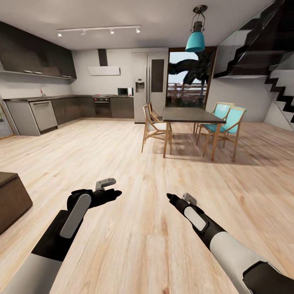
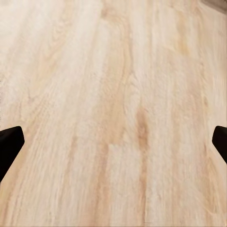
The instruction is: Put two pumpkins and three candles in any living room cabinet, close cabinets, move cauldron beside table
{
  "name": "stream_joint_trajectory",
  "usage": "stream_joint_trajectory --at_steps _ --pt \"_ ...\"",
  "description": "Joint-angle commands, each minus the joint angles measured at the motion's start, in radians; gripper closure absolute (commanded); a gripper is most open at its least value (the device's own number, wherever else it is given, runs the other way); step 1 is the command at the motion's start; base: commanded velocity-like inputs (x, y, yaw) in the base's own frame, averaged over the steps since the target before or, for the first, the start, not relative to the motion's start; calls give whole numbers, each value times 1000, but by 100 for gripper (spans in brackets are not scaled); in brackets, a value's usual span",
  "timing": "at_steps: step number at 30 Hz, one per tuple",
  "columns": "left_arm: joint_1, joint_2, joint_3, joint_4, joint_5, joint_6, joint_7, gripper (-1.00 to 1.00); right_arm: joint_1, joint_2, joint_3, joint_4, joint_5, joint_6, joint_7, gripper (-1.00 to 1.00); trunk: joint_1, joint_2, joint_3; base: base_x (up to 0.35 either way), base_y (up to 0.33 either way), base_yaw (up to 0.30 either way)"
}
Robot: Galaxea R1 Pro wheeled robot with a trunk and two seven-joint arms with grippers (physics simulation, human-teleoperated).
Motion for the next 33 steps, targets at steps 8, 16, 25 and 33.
stream_joint_trajectory --at_steps 8,16,25,33 --pt "-1 -1 -2 1 8 0 11 -100 0 -1 6 -2 -2 2 -7 -100 0 0 -12 317 -103 147" --pt "-1 -4 -2 2 9 -1 13 -100 0 -1 6 -2 -2 2 -6 -100 0 0 -24 307 -156 147" --pt "-1 -4 -3 3 11 -1 15 -100 0 -1 6 -2 -2 1 -5 -100 0 0 -37 288 -185 147" --pt "-1 -4 -2 3 9 -1 15 -100 0 1 6 -2 0 1 -5 -100 0 0 -48 266 -209 147"
